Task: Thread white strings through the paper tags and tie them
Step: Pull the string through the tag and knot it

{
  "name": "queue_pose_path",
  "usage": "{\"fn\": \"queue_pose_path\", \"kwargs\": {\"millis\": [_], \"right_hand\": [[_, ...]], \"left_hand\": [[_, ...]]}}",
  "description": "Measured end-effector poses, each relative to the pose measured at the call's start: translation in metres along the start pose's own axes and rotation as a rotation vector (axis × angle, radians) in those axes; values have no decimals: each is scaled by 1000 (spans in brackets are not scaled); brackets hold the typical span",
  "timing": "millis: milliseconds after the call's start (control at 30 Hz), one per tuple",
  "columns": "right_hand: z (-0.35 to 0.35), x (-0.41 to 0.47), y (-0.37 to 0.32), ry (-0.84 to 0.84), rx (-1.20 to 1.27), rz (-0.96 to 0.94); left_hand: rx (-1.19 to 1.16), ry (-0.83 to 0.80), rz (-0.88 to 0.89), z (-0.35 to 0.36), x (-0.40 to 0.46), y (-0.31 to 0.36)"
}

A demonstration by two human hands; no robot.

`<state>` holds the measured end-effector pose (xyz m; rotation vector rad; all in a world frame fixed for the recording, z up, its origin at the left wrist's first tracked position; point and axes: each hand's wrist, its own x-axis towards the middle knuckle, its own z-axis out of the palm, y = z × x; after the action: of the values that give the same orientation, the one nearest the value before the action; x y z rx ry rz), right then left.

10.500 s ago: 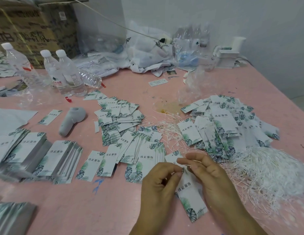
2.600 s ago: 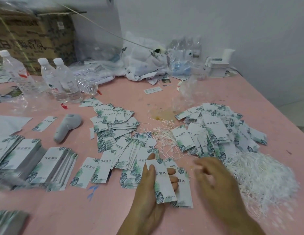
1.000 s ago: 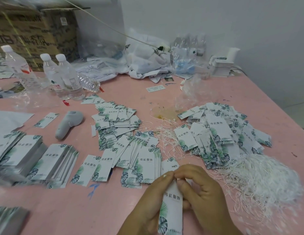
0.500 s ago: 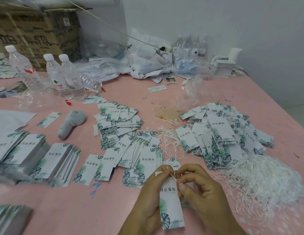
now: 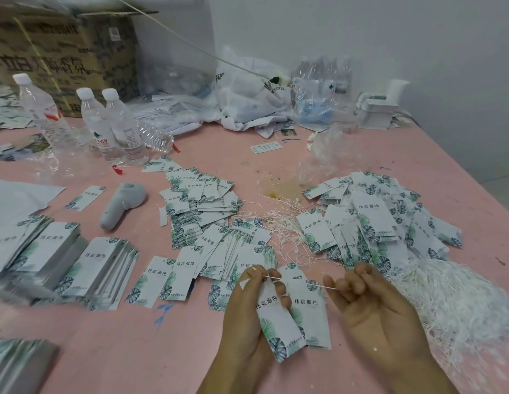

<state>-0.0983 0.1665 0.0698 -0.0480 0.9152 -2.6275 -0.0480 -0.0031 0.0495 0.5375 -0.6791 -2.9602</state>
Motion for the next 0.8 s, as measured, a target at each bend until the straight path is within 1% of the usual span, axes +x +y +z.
{"fn": "queue_pose_path", "kwargs": {"millis": [67,133,200,233,267,367,400,500,567,700,800], "right_hand": [[-4,2,-1,76,59,9],[-5,4,-2,128,95,26],[-5,4,-1,142,15,20],[-4,2,0,145,-92,0],[-3,-1,2,138,-256,-31],[4,-13,13,92,-947,-194],[6,-16,19,68,-1087,-226],[14,-18,30,-21,-1272,-277],[17,-18,33,-16,-1350,-315],[17,-19,35,16,-1261,-284],[15,-19,34,-4,-1302,-307]], "left_hand": [[64,-4,44,0,0,-1],[208,-8,94,-2,0,-4],[352,-29,137,-5,0,-8],[396,-47,142,-5,-1,-10],[428,-70,140,-5,-1,-11],[492,-130,115,-3,-4,-13],[489,-146,104,-2,-5,-13],[448,-175,53,0,-7,-14],[457,-165,41,-1,-7,-14],[462,-158,39,1,-7,-15],[440,-144,2,2,-7,-16]]}}
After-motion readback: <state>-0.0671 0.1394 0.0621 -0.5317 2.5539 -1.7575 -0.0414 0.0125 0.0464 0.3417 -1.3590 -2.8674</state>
